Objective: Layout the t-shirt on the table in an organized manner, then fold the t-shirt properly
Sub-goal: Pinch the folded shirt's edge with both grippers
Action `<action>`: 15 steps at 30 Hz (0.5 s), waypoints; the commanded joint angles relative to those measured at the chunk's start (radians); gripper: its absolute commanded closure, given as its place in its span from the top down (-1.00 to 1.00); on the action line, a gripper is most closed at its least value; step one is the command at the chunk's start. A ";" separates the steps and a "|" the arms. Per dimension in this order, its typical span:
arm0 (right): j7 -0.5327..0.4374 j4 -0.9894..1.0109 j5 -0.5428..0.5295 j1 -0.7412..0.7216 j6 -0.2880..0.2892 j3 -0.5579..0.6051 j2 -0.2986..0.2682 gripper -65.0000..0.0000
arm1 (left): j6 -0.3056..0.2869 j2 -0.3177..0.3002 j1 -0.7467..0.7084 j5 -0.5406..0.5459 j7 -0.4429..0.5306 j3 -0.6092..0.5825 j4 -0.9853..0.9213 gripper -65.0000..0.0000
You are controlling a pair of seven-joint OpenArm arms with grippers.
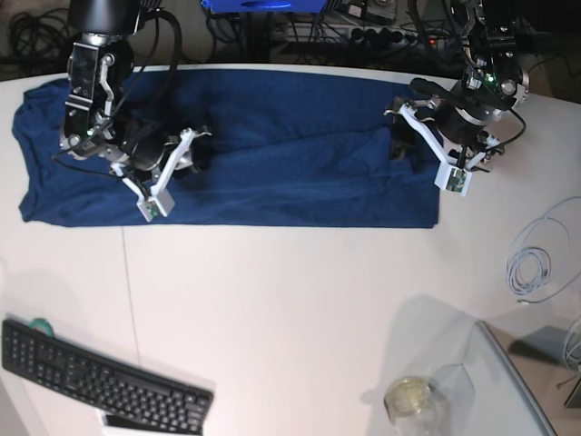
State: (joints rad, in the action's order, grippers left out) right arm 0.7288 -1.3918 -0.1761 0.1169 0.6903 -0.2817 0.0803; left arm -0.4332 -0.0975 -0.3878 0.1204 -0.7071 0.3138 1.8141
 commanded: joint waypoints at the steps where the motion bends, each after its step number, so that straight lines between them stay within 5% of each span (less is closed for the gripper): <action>1: -0.016 -0.014 -0.015 -0.009 0.008 0.002 -0.004 -0.25 | 0.004 -0.001 -0.004 0.008 0.019 0.020 -0.003 0.49; 9: -0.016 -0.014 -0.015 -0.009 0.008 0.002 -0.004 -0.25 | 0.000 0.002 0.002 0.008 0.053 0.064 -0.087 0.07; 15: -0.016 -0.014 -0.015 -0.009 0.008 0.002 -0.004 -0.25 | 0.000 0.003 0.005 0.008 0.143 0.057 -0.190 0.06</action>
State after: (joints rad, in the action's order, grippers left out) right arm 0.7288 -1.3918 -0.1764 0.1169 0.6907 -0.2817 0.0799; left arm -0.4335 -0.0891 -0.3851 0.1196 -0.5877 0.3695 1.6047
